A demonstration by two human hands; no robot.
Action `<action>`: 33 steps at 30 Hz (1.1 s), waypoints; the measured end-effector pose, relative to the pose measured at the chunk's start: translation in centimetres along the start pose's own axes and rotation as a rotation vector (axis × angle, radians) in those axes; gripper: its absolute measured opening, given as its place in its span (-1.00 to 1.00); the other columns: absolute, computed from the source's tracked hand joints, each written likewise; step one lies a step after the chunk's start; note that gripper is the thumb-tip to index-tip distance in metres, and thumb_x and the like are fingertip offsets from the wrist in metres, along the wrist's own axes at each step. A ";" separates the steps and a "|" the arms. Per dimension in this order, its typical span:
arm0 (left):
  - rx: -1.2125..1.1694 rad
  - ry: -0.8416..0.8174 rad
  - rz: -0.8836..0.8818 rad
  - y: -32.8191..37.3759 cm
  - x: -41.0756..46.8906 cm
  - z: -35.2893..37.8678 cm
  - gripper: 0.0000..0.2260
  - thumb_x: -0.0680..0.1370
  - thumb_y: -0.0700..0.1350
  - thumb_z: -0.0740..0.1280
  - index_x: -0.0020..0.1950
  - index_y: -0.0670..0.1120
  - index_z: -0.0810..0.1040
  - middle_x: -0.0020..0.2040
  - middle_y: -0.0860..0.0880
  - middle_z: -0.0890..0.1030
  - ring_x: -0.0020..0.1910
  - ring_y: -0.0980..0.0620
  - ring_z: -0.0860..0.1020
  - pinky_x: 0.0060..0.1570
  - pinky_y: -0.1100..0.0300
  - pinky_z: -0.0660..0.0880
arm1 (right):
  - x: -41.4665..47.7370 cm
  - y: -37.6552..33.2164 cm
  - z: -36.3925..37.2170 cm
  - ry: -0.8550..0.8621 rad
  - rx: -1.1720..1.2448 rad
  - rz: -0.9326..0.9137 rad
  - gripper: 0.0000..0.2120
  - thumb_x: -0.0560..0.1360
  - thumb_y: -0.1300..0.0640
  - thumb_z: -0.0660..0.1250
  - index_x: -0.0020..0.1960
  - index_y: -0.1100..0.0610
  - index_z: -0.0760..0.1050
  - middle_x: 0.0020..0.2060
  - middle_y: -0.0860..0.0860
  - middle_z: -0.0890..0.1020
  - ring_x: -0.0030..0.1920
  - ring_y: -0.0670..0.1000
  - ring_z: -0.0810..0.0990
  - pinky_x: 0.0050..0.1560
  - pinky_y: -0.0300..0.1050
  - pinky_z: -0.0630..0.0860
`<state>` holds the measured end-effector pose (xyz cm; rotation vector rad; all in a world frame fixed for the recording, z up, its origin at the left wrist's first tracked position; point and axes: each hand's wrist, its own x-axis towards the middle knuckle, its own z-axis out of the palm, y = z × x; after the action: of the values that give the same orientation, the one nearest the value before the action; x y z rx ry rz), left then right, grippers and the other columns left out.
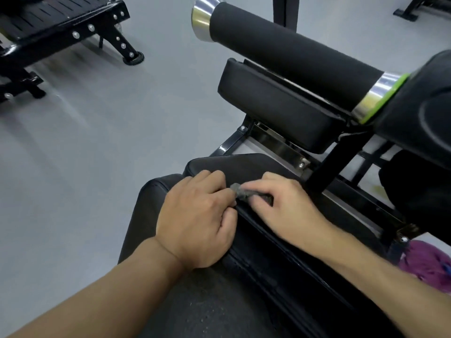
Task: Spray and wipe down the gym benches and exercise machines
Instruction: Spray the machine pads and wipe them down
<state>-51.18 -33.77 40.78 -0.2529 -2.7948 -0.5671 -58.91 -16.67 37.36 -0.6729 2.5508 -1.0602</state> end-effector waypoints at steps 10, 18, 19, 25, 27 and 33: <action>0.041 -0.012 -0.015 -0.3 0.0 0.1 -0.76 0.44 -0.10 0.12 -0.40 -0.10 0.41 -0.32 0.02 0.47 -0.30 0.00 0.33 -0.31 0.13 0.27 | 8.8 7.4 0.3 0.076 -0.206 0.360 -0.75 0.57 -0.01 0.26 0.19 -0.12 0.62 0.11 0.07 0.67 0.18 0.18 0.59 0.17 0.05 0.54; 0.037 0.024 0.013 -0.8 0.0 0.5 -0.78 0.44 -0.13 0.13 -0.41 -0.10 0.36 -0.36 0.01 0.42 -0.34 -0.01 0.30 -0.32 0.10 0.25 | 12.7 7.8 1.1 0.069 -0.200 0.480 -0.67 0.54 0.14 0.24 0.22 -0.10 0.61 0.26 0.06 0.61 0.26 0.16 0.54 0.25 -0.04 0.50; 0.039 0.024 0.012 -0.9 0.0 0.5 -0.78 0.44 -0.12 0.13 -0.41 -0.10 0.37 -0.36 0.01 0.42 -0.34 -0.01 0.30 -0.32 0.09 0.26 | 12.5 6.8 1.4 0.058 -0.186 0.390 -0.67 0.55 0.15 0.24 0.21 -0.10 0.63 0.23 0.04 0.63 0.24 0.13 0.56 0.24 -0.07 0.51; 0.056 0.007 0.007 -0.7 0.0 0.3 -0.77 0.44 -0.12 0.12 -0.40 -0.11 0.42 -0.33 0.00 0.46 -0.33 -0.02 0.34 -0.32 0.04 0.32 | 10.3 -0.3 3.1 -0.054 0.042 -0.068 -0.71 0.56 0.14 0.24 0.17 -0.03 0.65 0.02 -0.06 0.60 0.12 -0.04 0.56 0.23 -0.28 0.42; 0.052 0.023 0.008 -0.7 -0.1 0.3 -0.76 0.44 -0.13 0.13 -0.39 -0.13 0.45 -0.32 -0.02 0.48 -0.31 -0.03 0.37 -0.29 0.06 0.32 | 8.7 -2.1 2.7 -0.089 0.101 -0.219 -0.71 0.59 0.24 0.26 0.24 0.05 0.62 -0.04 -0.03 0.54 0.06 -0.07 0.53 0.14 -0.37 0.37; 0.071 0.025 -0.040 -0.4 -0.3 0.3 -0.73 0.44 -0.11 0.10 -0.36 -0.12 0.51 -0.27 -0.02 0.50 -0.24 -0.05 0.44 -0.26 0.14 0.28 | 4.7 -1.2 0.4 -0.143 -0.029 -0.274 -0.72 0.59 0.18 0.28 0.23 -0.07 0.61 -0.21 -0.16 0.43 -0.03 -0.01 0.45 0.06 -0.20 0.33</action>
<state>-51.05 -34.06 40.28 -0.1737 -2.7946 -0.4754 -62.39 -20.13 37.52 -1.0902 2.4024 -1.0173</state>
